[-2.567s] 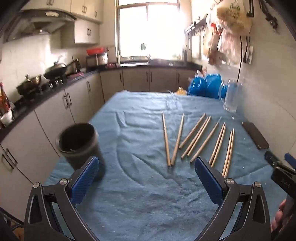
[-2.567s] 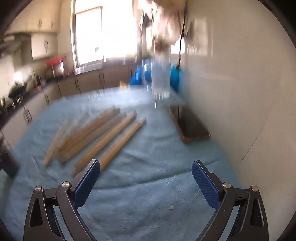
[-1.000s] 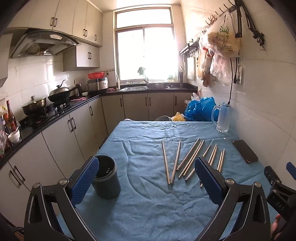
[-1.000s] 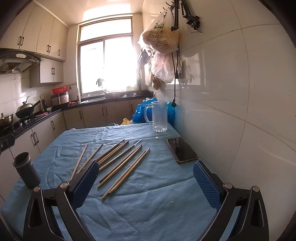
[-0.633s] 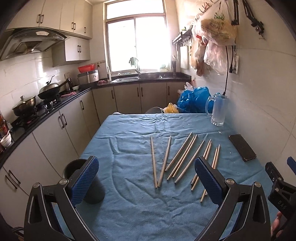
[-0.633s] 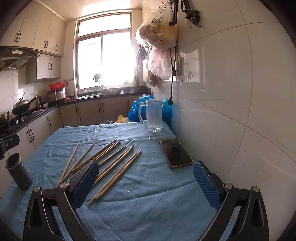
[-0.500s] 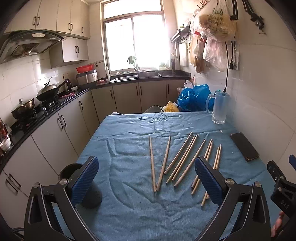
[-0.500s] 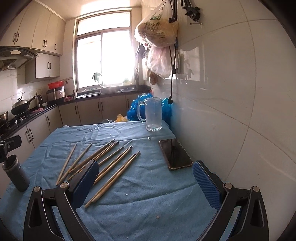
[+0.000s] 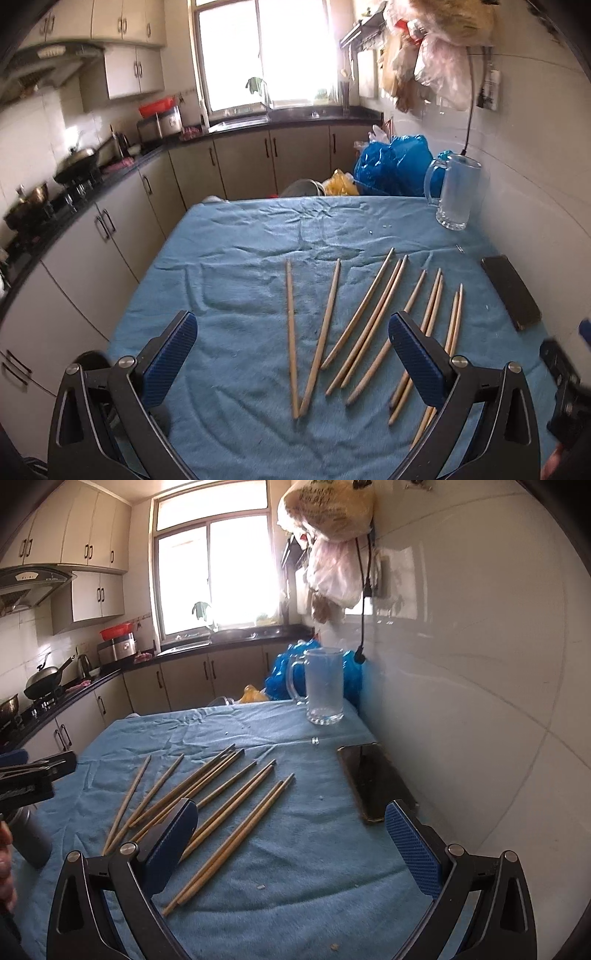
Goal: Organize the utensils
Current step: 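Close the left tool on one wooden chopstick while the right tool grasps another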
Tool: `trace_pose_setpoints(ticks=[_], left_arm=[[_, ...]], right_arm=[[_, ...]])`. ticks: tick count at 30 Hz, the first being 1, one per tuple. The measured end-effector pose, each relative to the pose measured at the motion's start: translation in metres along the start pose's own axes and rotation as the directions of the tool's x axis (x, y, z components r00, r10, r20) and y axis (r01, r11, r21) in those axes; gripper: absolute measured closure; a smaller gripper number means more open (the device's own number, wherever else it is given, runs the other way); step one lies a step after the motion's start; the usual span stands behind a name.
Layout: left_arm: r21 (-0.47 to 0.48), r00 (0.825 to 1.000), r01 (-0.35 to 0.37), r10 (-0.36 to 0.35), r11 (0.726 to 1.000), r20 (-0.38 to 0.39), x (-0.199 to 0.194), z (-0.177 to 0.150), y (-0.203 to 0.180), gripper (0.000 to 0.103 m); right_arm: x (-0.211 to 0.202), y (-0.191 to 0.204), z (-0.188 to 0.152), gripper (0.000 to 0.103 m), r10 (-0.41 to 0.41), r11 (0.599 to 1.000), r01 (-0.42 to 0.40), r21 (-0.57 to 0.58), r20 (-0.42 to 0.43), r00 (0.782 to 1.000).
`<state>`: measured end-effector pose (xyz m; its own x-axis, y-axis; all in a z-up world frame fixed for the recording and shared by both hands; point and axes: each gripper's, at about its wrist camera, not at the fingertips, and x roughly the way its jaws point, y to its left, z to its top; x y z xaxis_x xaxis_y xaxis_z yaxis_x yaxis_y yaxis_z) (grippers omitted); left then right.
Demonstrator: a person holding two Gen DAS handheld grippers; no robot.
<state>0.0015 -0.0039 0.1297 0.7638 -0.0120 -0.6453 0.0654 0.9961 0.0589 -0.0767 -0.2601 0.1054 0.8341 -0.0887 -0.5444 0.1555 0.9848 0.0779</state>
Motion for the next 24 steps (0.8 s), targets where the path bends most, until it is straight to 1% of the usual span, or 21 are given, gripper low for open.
trace_pose_setpoints(ticks=[3,4,5,6,7,8,9,10,11,12,13,14,16,17,18,20,21,22,23,24], left_arm=[[-0.046,0.998,0.035,-0.037,0.998,-0.047,0.03,0.014,0.007,0.0],[-0.07,0.996,0.052,-0.057,0.996,-0.075,0.046,0.021,0.011,0.002],[-0.085,0.994,0.055,-0.063,0.995,-0.092,0.055,0.024,0.013,0.012],[-0.114,0.989,0.056,-0.07,0.992,-0.127,0.071,0.029,0.017,0.024],[-0.141,0.983,0.059,-0.082,0.988,-0.163,0.085,0.031,0.021,0.029],[-0.159,0.978,0.062,-0.092,0.985,-0.188,0.094,0.031,0.024,0.038],[-0.197,0.966,0.068,-0.114,0.978,-0.23,0.111,0.032,0.028,0.042],[-0.228,0.958,0.068,-0.127,0.971,-0.256,0.124,0.031,0.032,0.043],[-0.256,0.954,0.062,-0.133,0.965,-0.27,0.133,0.031,0.036,0.043],[-0.28,0.952,0.05,-0.131,0.959,-0.276,0.141,0.029,0.04,0.043],[-0.292,0.952,0.038,-0.124,0.956,-0.281,0.147,0.028,0.043,0.043],[-0.299,0.951,0.024,-0.114,0.954,-0.288,0.153,0.026,0.046,0.043],[-0.303,0.948,-0.004,-0.094,0.953,-0.306,0.167,0.023,0.05,0.043],[-0.303,0.946,-0.008,-0.091,0.953,-0.312,0.171,0.022,0.052,0.043],[-0.297,0.942,-0.016,-0.085,0.955,-0.324,0.178,0.021,0.052,0.043],[-0.292,0.938,-0.021,-0.083,0.956,-0.337,0.187,0.021,0.051,0.043],[-0.29,0.936,-0.021,-0.083,0.957,-0.342,0.192,0.021,0.051,0.043],[-0.287,0.935,-0.023,-0.081,0.958,-0.346,0.195,0.022,0.05,0.043],[-0.286,0.934,-0.027,-0.078,0.958,-0.348,0.198,0.022,0.05,0.043],[-0.282,0.935,-0.033,-0.07,0.959,-0.349,0.202,0.023,0.05,0.043]], right_arm=[[0.022,0.0,0.008,0.0,0.04,0.999,-0.039,0.016,-0.048,0.998],[0.03,0.0,0.01,0.0,0.056,0.998,-0.055,0.026,-0.065,0.996],[0.036,0.0,0.011,0.0,0.07,0.997,-0.068,0.034,-0.077,0.995],[0.047,0.0,0.014,0.0,0.097,0.994,-0.092,0.053,-0.103,0.99],[0.054,0.0,0.016,0.0,0.108,0.993,-0.102,0.062,-0.115,0.987],[0.066,-0.001,0.019,0.0,0.134,0.989,-0.124,0.08,-0.136,0.982],[0.074,0.0,0.021,0.0,0.152,0.986,-0.14,0.09,-0.147,0.977],[0.086,0.001,0.024,0.0,0.177,0.982,-0.162,0.101,-0.165,0.97],[0.095,0.002,0.027,0.001,0.195,0.978,-0.177,0.11,-0.181,0.964],[0.108,0.004,0.031,0.003,0.218,0.973,-0.196,0.122,-0.203,0.955],[0.115,0.006,0.034,0.009,0.235,0.969,-0.21,0.131,-0.213,0.948],[0.13,0.008,0.039,0.013,0.272,0.958,-0.241,0.153,-0.238,0.932],[0.149,0.014,0.046,0.025,0.312,0.945,-0.269,0.184,-0.268,0.911],[0.158,0.018,0.049,0.027,0.339,0.936,-0.29,0.2,-0.28,0.898],[0.172,0.024,0.054,0.031,0.38,0.92,-0.326,0.216,-0.297,0.876],[0.189,0.034,0.058,0.032,0.4,0.913,-0.343,0.22,-0.322,0.858],[0.198,0.039,0.061,0.034,0.401,0.914,-0.344,0.217,-0.333,0.853],[0.205,0.043,0.063,0.04,0.405,0.912,-0.347,0.217,-0.344,0.847],[0.21,0.045,0.064,0.042,0.41,0.91,-0.351,0.22,-0.354,0.841],[0.22,0.051,0.066,0.046,0.428,0.902,-0.365,0.23,-0.371,0.824]])
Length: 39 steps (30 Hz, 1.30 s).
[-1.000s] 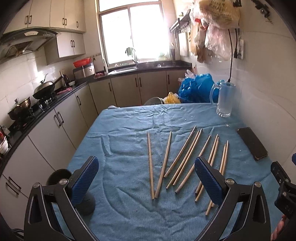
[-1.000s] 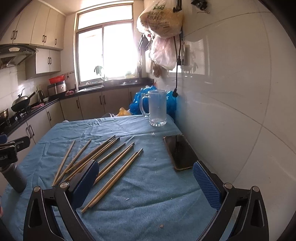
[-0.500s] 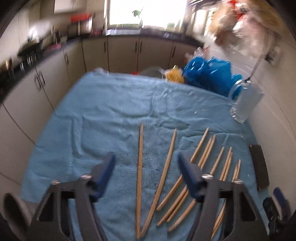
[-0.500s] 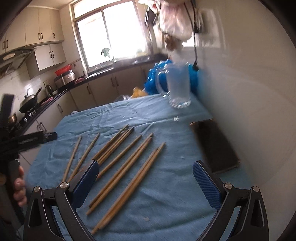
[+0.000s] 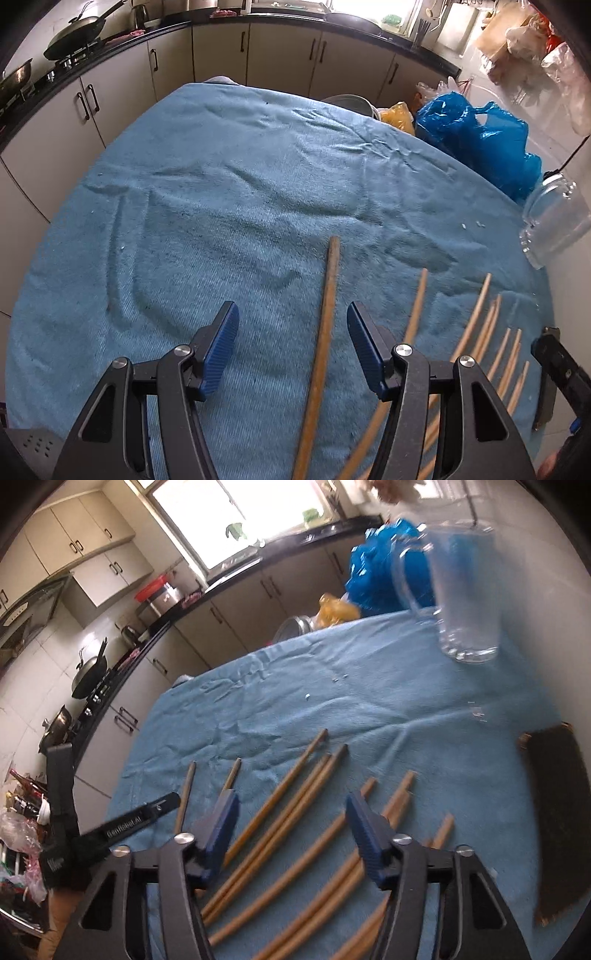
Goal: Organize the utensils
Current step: 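Close the left tool on one wooden chopstick while the right tool grasps another, then carry both held chopsticks upright over the black holder and lower them in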
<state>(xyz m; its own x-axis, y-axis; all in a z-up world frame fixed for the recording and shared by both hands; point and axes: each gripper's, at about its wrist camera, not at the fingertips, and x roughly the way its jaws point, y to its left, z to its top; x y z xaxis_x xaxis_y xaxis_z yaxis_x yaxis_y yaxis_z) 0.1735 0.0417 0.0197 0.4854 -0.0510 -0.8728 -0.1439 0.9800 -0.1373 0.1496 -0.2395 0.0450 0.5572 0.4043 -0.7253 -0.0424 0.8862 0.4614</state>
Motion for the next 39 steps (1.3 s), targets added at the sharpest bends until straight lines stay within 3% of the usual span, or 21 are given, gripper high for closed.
trace_pose_setpoints(ticks=[3,9,13,17,20,21,22,23,25,27,33,39], left_arm=[[0.019,1.0,-0.028,0.028,0.999,0.001,0.009,0.005,-0.004,0.043],[0.022,1.0,-0.029,0.029,0.999,0.007,0.013,0.011,-0.006,0.046],[0.066,0.998,-0.064,0.063,0.996,0.025,0.014,0.01,-0.012,0.064],[0.099,0.996,-0.084,0.081,0.992,0.034,0.014,0.008,-0.017,0.096],[0.091,0.998,-0.063,0.06,0.994,0.032,0.013,0.007,-0.015,0.096],[0.083,0.998,-0.052,0.049,0.995,0.029,0.012,0.007,-0.013,0.096],[0.073,0.999,-0.043,0.041,0.996,0.025,0.01,0.005,-0.012,0.096],[0.066,0.999,-0.033,0.031,0.997,0.022,0.008,0.004,-0.012,0.096],[0.059,1.0,-0.007,0.006,0.998,0.024,0.002,0.001,-0.012,0.097],[0.055,0.999,0.019,-0.022,0.998,0.037,-0.009,-0.002,-0.012,0.097],[0.035,0.989,0.111,-0.114,0.993,0.093,-0.054,-0.013,-0.011,0.097],[0.045,0.964,0.199,-0.204,0.979,0.173,-0.118,-0.04,-0.008,0.097]], right_arm=[[0.021,0.009,0.009,0.048,0.048,0.999,-0.049,-0.001,-0.052,0.997],[0.049,0.016,0.019,0.049,-0.013,1.0,0.012,-0.017,-0.104,0.994],[0.068,0.014,0.026,0.051,-0.039,0.999,0.04,0.001,-0.147,0.988],[0.083,0.028,0.033,0.055,-0.152,0.987,0.141,-0.074,-0.171,0.974],[0.098,0.033,0.035,0.057,-0.238,0.969,0.218,-0.114,-0.208,0.949],[0.101,0.037,0.035,0.066,-0.27,0.959,0.245,-0.145,-0.197,0.942],[0.105,0.04,0.036,0.086,-0.298,0.949,0.268,-0.167,-0.192,0.935],[0.109,0.044,0.037,0.087,-0.328,0.936,0.293,-0.193,-0.184,0.927],[0.11,0.042,0.039,0.092,-0.305,0.947,0.276,-0.167,-0.189,0.933],[0.103,0.038,0.039,0.095,-0.232,0.97,0.215,-0.112,-0.182,0.956],[0.046,0.052,0.031,0.096,-0.111,0.99,0.107,-0.09,-0.042,0.993],[-0.027,0.073,0.012,0.096,-0.061,0.991,0.071,-0.11,0.09,0.994]])
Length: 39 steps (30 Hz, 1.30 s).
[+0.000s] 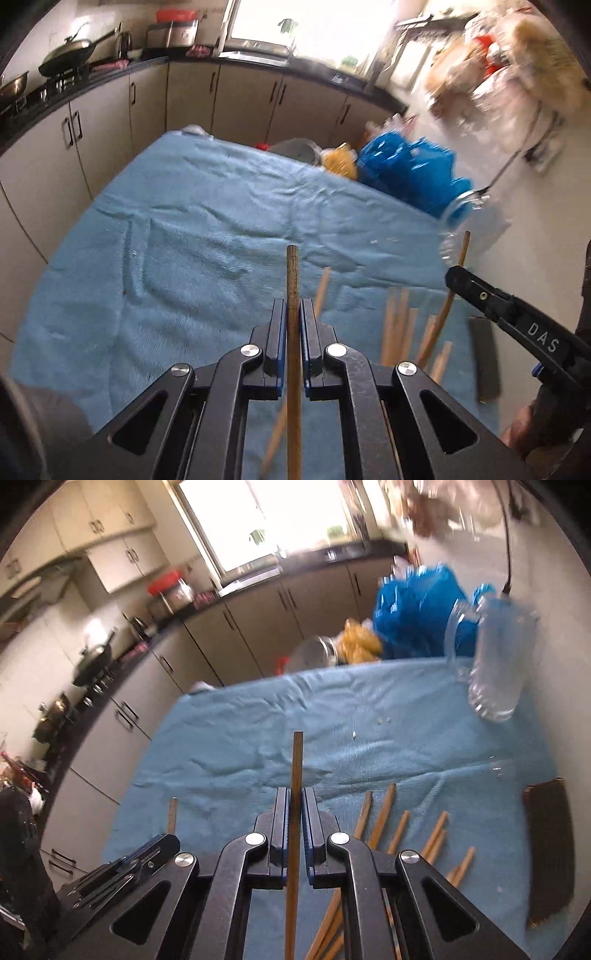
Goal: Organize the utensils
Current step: 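Carry both held chopsticks upright over the black holder and lower them in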
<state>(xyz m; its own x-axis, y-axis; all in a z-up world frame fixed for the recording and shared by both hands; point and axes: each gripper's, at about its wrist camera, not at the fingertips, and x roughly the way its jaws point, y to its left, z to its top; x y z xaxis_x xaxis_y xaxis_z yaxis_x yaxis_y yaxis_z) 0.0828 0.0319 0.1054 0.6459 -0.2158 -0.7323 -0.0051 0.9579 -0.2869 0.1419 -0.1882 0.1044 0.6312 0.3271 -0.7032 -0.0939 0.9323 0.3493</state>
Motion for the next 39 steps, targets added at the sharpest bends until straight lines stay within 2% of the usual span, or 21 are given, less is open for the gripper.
trace_pose_setpoints(ticks=[6,10,14,20,23,27,32,34,39], left_arm=[[0.022,0.992,0.084,-0.085,0.996,0.091,-0.07,-0.021,-0.008,0.097],[0.049,0.979,0.117,-0.123,0.992,0.16,-0.114,-0.036,-0.007,0.097],[0.048,0.967,0.159,-0.165,0.986,0.193,-0.144,-0.043,0.002,0.097],[0.046,0.931,0.198,-0.203,0.979,0.305,-0.202,-0.046,0.025,0.096],[0.053,0.901,0.184,-0.19,0.982,0.39,-0.232,-0.041,0.044,0.096],[0.034,0.865,0.106,-0.11,0.994,0.49,-0.255,-0.028,0.072,0.096],[-0.014,0.836,0.09,-0.068,0.996,0.544,-0.263,-0.009,0.112,0.096],[-0.032,0.819,0.073,-0.041,0.997,0.572,-0.261,0.0,0.128,0.096],[-0.074,0.805,0.054,0.001,0.996,0.594,-0.249,0.016,0.159,0.096]], right_arm=[[-0.07,0.023,-0.022,0.096,0.012,0.999,-0.006,-0.054,0.112,0.994],[-0.103,0.039,-0.032,0.096,0.019,0.996,-0.003,-0.091,0.167,0.986],[-0.132,0.058,-0.038,0.096,0.026,0.992,0.001,-0.125,0.212,0.977],[-0.156,0.09,-0.043,0.096,0.036,0.983,0.011,-0.181,0.256,0.966],[-0.168,0.111,-0.045,0.096,0.065,0.976,-0.005,-0.219,0.268,0.961],[-0.18,0.141,-0.045,0.096,0.123,0.963,-0.048,-0.264,0.273,0.954],[-0.185,0.178,-0.043,0.096,0.221,0.946,-0.141,-0.293,0.261,0.94],[-0.181,0.193,-0.042,0.096,0.262,0.935,-0.183,-0.303,0.244,0.934],[-0.16,0.232,-0.038,0.096,0.345,0.905,-0.275,-0.326,0.181,0.921]])
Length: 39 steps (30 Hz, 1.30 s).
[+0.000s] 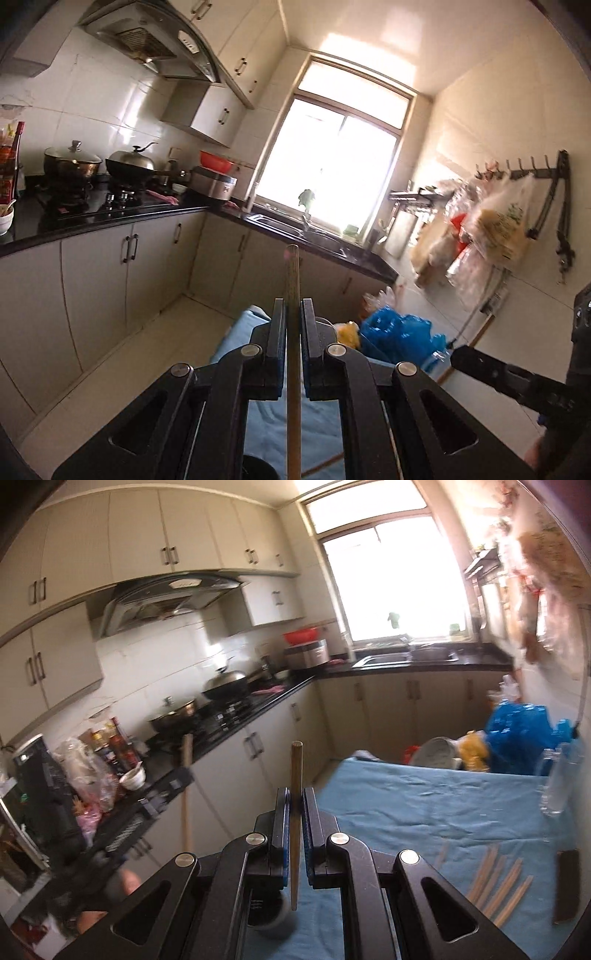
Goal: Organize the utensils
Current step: 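Carry both held chopsticks upright over the black holder and lower them in, then open both tools to drop the chopsticks into the black holder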
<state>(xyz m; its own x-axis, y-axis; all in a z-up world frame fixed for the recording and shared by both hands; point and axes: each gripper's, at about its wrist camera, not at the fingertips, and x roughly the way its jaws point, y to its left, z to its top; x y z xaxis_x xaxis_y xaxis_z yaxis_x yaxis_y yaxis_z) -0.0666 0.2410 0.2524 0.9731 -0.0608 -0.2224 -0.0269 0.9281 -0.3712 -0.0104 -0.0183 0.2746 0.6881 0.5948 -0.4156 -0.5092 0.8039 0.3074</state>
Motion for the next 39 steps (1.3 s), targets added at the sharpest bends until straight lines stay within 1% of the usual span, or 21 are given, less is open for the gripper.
trace_pose_setpoints(ticks=[3,6,8,12,15,20,23,26,30,32,33,37,39], left_arm=[[-0.012,1.0,-0.007,0.007,1.0,0.009,0.018,0.001,0.01,0.096],[-0.018,1.0,-0.002,0.002,1.0,0.002,0.037,-0.005,0.018,0.096],[-0.019,1.0,0.001,-0.001,1.0,-0.025,0.051,-0.014,0.022,0.096],[-0.019,0.995,-0.034,0.032,0.999,-0.094,0.076,-0.037,0.033,0.096],[-0.023,0.99,-0.058,0.055,0.998,-0.127,0.086,-0.05,0.04,0.096],[-0.004,0.988,-0.085,0.083,0.996,-0.132,0.09,-0.064,0.042,0.096],[-0.009,0.986,-0.063,0.061,0.998,-0.156,0.091,-0.065,0.043,0.096],[-0.032,0.992,-0.045,0.041,0.998,-0.118,0.08,-0.056,0.043,0.096],[-0.067,0.999,-0.015,0.013,0.998,-0.031,0.063,-0.04,0.041,0.096],[-0.049,1.0,-0.028,0.029,0.998,0.009,0.061,-0.035,0.038,0.096],[-0.039,0.999,-0.035,0.035,0.999,0.009,0.063,-0.035,0.037,0.096],[-0.02,0.997,-0.059,0.058,0.998,-0.058,0.076,-0.047,0.038,0.096],[-0.005,0.992,-0.087,0.086,0.996,-0.088,0.079,-0.056,0.038,0.096]], right_arm=[[0.02,0.009,0.0,0.096,0.039,0.999,-0.04,-0.003,-0.028,0.999],[0.044,0.016,-0.004,0.096,0.058,0.998,-0.058,-0.01,-0.073,0.996],[0.056,0.016,-0.01,0.096,0.055,0.998,-0.057,-0.016,-0.108,0.993],[0.077,0.011,-0.021,0.096,0.026,0.999,-0.031,-0.033,-0.159,0.987],[0.093,0.004,-0.031,0.096,0.017,1.0,-0.021,-0.021,-0.204,0.979],[0.112,-0.005,-0.045,0.096,0.012,1.0,-0.012,0.001,-0.266,0.964],[0.116,-0.007,-0.052,0.096,0.012,1.0,-0.01,0.007,-0.281,0.96],[0.114,-0.006,-0.054,0.096,0.014,1.0,-0.015,0.0,-0.28,0.96],[0.109,-0.005,-0.052,0.096,0.018,1.0,-0.02,-0.003,-0.265,0.964],[0.11,-0.006,-0.052,0.096,0.022,1.0,-0.022,0.003,-0.264,0.964],[0.111,-0.006,-0.052,0.096,0.023,1.0,-0.023,0.006,-0.265,0.964],[0.115,-0.007,-0.055,0.096,0.029,1.0,-0.026,0.012,-0.279,0.96],[0.118,-0.008,-0.057,0.096,0.031,1.0,-0.028,0.013,-0.289,0.957]])
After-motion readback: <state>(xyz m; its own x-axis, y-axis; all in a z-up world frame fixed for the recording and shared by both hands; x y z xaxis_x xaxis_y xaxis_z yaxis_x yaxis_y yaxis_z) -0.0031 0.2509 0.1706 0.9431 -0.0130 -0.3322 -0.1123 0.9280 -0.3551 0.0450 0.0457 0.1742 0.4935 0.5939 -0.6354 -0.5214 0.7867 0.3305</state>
